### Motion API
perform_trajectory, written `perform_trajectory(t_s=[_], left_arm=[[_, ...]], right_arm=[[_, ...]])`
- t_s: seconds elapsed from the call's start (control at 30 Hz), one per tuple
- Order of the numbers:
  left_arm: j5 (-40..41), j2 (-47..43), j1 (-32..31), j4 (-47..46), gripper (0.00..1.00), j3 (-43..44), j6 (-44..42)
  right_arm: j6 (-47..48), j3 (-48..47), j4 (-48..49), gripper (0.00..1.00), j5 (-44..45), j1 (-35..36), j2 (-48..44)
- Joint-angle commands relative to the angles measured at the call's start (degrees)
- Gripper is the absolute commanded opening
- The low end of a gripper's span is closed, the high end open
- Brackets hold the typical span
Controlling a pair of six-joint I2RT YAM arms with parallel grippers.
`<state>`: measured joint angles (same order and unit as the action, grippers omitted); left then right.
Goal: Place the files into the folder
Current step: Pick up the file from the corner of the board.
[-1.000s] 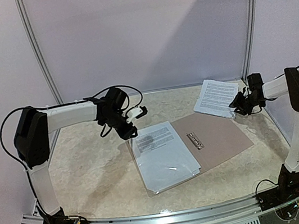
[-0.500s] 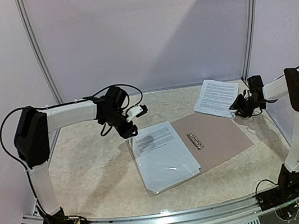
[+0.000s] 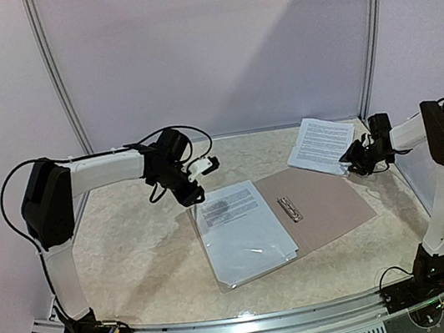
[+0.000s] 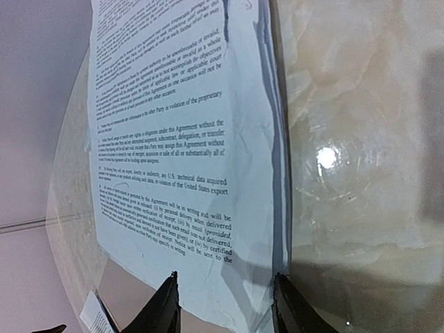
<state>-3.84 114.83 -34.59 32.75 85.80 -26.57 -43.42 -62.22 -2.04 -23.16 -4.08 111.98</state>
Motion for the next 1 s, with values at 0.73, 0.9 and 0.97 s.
perform_trajectory(t_s=[0.73, 0.9, 0.97], left_arm=[[1.46, 0.79, 0.40, -0.11, 0.54, -0.70, -0.59], [1.55, 0.92, 0.40, -0.17, 0.54, -0.71, -0.73], [1.55, 1.05, 0.40, -0.27, 0.54, -0.66, -0.68]], right_arm=[[-12.64, -4.45, 21.36, 0.39, -13.08, -0.38, 10.72], [-16.41, -5.15, 27.19, 0.39, -13.72, -0.36, 12.88], [-18.61, -6.12, 28.94, 0.39, -14.17, -0.25, 13.89]])
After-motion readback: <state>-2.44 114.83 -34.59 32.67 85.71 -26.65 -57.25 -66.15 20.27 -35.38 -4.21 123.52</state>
